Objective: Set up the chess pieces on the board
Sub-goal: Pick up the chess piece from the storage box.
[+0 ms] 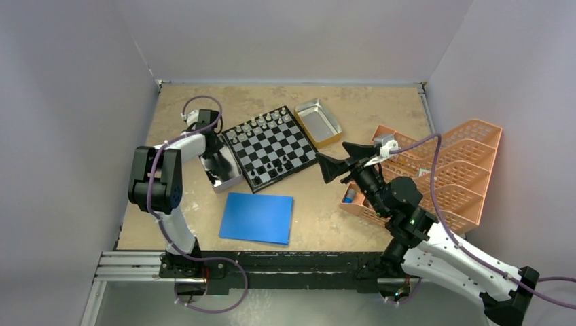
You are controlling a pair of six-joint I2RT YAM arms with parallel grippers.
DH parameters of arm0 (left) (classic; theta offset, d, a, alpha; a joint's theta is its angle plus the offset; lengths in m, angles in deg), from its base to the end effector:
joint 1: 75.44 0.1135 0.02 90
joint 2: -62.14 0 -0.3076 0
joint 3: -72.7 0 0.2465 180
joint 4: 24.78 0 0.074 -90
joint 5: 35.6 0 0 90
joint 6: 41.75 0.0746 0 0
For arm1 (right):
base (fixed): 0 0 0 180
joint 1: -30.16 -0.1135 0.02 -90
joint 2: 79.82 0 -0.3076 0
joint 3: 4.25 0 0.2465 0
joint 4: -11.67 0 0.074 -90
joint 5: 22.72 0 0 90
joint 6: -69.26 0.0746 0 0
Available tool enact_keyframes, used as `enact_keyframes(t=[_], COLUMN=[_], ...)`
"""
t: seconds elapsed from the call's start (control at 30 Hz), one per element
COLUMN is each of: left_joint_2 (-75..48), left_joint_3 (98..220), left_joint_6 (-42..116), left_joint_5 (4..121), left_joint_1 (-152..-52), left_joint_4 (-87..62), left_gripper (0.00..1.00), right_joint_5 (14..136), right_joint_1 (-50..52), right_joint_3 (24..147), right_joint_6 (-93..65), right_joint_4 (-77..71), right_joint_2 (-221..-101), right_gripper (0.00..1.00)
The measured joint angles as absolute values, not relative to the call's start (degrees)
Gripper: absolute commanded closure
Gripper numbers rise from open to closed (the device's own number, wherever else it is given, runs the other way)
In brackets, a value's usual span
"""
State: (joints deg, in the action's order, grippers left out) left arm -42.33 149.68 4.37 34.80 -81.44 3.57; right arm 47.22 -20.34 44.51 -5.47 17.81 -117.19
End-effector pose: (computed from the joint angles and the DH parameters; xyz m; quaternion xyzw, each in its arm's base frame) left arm 0.3970 -0.0166 0.1782 -0.3530 0.8747 0.0255 0.3310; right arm 0.1181 0.1030 0.3923 -0.0423 0.5973 0.3448 0.7229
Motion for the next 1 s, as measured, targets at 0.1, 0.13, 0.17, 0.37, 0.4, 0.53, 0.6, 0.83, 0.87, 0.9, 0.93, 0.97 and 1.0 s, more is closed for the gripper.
enact_keyframes(t=[0.1,0.13,0.17,0.37,0.4,0.53,0.6,0.83,0.87,0.9,0.93,0.97,1.0], left_joint_2=[-42.3,-42.4,-42.4,-42.7,-42.7,-42.6,-42.3,-37.1,-35.9,-35.0,-33.9,-32.7,-31.7], left_joint_3=[149.7,149.7,149.7,149.9,149.9,150.0,150.0,150.0,150.0,150.0,150.0,150.0,150.0], left_joint_6=[4.4,4.4,4.5,4.5,4.5,4.5,4.6,6.1,6.6,7.1,7.6,8.2,8.7], left_joint_5=[34.8,34.8,34.9,36.1,36.2,36.9,37.5,39.7,40.2,40.8,41.5,42.5,43.4], left_joint_1=[-81.2,-81.2,-81.1,-81.0,-81.0,-81.0,-81.0,-81.0,-81.0,-81.0,-81.0,-81.0,-81.0], left_joint_4=[3.5,3.5,3.4,3.2,3.2,3.6,4.3,8.9,9.4,10.0,10.6,11.3,11.8], left_gripper=[0.77,0.78,0.80,0.88,0.89,0.92,0.94,0.96,0.96,0.96,0.96,0.96,0.96], right_joint_5=[47.1,47.0,47.0,47.0,46.9,47.0,47.0,47.0,47.0,47.0,46.8,46.2,45.4], right_joint_1=[-20.3,-20.3,-20.3,-20.3,-20.3,-20.3,-20.3,-20.3,-20.3,-20.3,-20.3,-20.3,-20.3], right_joint_3=[44.5,44.5,44.5,44.5,44.5,44.5,44.5,44.2,44.2,44.2,44.2,44.0,43.9], right_joint_6=[-5.7,-5.8,-5.8,-6.2,-6.3,-6.4,-6.4,-6.4,-6.4,-6.4,-6.4,-6.3,-6.2], right_joint_4=[17.8,17.8,17.8,17.8,17.8,17.8,17.7,17.2,17.2,17.2,17.2,17.2,17.2], right_joint_2=[-116.6,-116.6,-116.6,-116.6,-116.6,-116.6,-116.5,-115.8,-115.7,-115.7,-115.8,-115.9,-116.3], right_gripper=[0.01,0.01,0.01,0.01,0.01,0.01,0.01,0.01,0.01,0.01,0.01,0.01,0.01])
